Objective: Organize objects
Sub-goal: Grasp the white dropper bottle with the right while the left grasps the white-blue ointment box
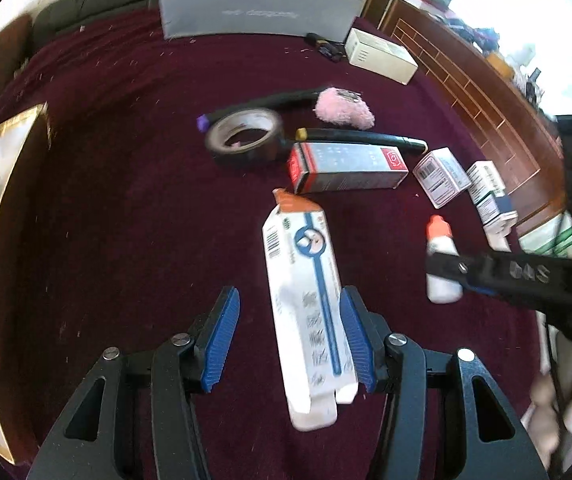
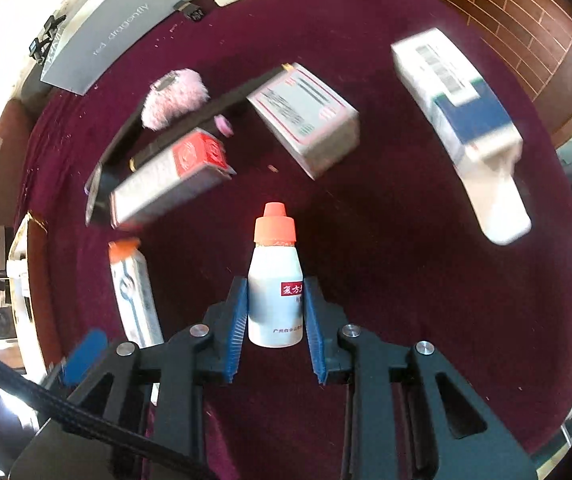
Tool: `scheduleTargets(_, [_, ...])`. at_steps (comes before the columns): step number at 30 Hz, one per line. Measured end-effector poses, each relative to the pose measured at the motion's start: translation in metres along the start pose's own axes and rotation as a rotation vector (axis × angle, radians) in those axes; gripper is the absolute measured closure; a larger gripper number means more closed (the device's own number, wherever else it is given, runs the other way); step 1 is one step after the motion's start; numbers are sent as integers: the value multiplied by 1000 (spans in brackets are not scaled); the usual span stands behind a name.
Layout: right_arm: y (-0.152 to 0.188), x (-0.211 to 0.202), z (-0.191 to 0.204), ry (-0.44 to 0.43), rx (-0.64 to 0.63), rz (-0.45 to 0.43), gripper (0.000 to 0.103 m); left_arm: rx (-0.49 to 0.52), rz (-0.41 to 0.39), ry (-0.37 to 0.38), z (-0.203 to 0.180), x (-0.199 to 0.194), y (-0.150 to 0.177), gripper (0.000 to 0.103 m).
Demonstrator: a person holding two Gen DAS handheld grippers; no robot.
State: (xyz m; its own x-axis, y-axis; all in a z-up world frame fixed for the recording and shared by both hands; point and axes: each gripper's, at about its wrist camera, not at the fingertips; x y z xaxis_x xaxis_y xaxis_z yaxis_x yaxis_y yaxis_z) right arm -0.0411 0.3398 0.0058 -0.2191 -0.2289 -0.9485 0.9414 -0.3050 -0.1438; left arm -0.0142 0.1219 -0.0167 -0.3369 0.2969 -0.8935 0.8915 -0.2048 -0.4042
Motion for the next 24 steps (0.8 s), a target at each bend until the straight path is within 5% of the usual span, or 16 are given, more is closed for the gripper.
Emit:
scheduleTargets(10, [4,3,3,-6,-9,-12,78,172,-13,-94,-29,26,5,46])
scheduleTargets(11, [4,3,4,-2,-13,-12,78,171,-17,-78,-26,24,5,54])
scheduleTargets(12, [3,3,5,2,-16,-13,78,166,-22,-68,-20,21,5,78])
scheduleTargets(15, [4,4,8,12,-22,-18,78,106,8,6,-2,15,1,78])
scheduleTargets(24, [7,4,24,107,-96,-52,77,20,-25,36,32,-17,11,78])
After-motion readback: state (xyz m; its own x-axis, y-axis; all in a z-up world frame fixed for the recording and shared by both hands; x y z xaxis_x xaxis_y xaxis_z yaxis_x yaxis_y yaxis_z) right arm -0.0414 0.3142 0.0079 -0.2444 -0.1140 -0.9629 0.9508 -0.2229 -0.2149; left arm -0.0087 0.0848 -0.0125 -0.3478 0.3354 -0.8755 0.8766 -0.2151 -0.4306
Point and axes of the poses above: each gripper's, at about its wrist camera, not at the fingertips, and x roughly the way its jaws point, z to its left, y to its underside, and after that the axes turned 3 degrees about y, right-handed
